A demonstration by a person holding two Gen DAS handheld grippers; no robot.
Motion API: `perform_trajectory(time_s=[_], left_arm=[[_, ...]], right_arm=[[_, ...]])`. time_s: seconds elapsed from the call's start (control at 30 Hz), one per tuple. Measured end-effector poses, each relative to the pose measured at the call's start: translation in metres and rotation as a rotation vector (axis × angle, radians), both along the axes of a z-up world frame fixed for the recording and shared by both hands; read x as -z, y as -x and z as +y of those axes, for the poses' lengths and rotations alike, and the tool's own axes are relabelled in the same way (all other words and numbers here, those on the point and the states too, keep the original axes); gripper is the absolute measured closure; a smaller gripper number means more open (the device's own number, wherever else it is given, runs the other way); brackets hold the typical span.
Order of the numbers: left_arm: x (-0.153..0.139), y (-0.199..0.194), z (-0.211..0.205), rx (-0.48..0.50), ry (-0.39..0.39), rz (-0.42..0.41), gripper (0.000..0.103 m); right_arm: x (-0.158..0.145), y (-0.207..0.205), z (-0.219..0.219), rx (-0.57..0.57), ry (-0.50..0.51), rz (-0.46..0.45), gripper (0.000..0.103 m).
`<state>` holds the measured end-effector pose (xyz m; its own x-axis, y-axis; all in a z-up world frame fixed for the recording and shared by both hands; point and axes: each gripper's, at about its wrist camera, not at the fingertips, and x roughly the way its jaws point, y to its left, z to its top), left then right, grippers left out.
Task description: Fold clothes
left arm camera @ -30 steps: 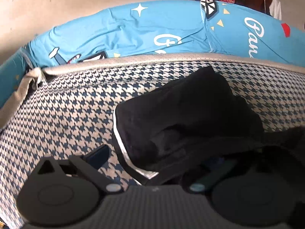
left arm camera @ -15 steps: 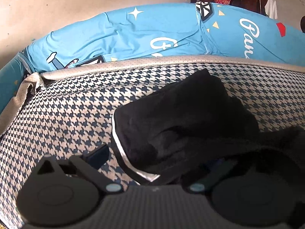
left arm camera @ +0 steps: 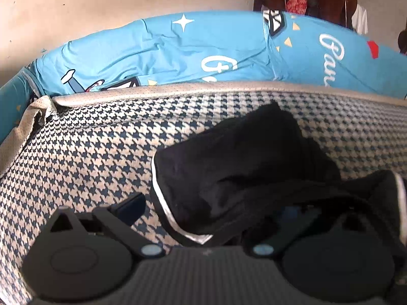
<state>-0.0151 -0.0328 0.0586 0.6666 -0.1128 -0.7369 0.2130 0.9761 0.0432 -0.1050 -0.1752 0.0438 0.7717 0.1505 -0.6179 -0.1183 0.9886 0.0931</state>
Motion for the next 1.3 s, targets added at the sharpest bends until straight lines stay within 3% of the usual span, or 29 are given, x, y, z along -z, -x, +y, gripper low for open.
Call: perform_trajectory(time_s=[0.13, 0.2, 0.53, 0.67, 0.87, 0.97, 1.03, 1.1, 1.17, 1.3], left_arm=[[-0.01, -0.001, 0.006, 0.035, 0.028, -0.031, 0.0], [-0.013, -0.001, 0.006, 0.059, 0.025, -0.048, 0.0], [-0.012, 0.005, -0.011, 0.294, 0.001, -0.121, 0.0], [-0.006, 0.004, -0.021, 0.338, -0.018, -0.131, 0.0], [-0.001, -0.006, -0.026, 0.359, -0.01, -0.14, 0.0], [-0.001, -0.011, -0.022, 0.356, 0.015, -0.14, 0.0], [0.001, -0.011, -0.022, 0.361, 0.01, -0.141, 0.0], [0.002, -0.01, -0.025, 0.368, -0.008, -0.148, 0.0], [0.003, -0.008, -0.028, 0.373, -0.019, -0.159, 0.0], [-0.002, -0.007, -0.029, 0.365, 0.035, -0.144, 0.0]], right_arm=[[-0.008, -0.014, -0.01, 0.047, -0.004, -0.047, 0.07], [-0.012, -0.023, -0.023, 0.095, -0.034, -0.068, 0.073], [-0.03, -0.054, -0.084, 0.337, -0.13, -0.148, 0.073], [-0.037, -0.06, -0.104, 0.406, -0.158, -0.167, 0.073], [-0.032, -0.065, -0.117, 0.468, -0.136, -0.112, 0.073], [-0.029, -0.065, -0.117, 0.455, -0.116, -0.08, 0.06], [-0.028, -0.063, -0.118, 0.455, -0.116, -0.069, 0.037], [-0.028, -0.06, -0.118, 0.436, -0.125, -0.046, 0.026], [-0.029, -0.055, -0.116, 0.419, -0.124, -0.048, 0.026], [-0.036, -0.047, -0.115, 0.401, -0.127, -0.094, 0.026]])
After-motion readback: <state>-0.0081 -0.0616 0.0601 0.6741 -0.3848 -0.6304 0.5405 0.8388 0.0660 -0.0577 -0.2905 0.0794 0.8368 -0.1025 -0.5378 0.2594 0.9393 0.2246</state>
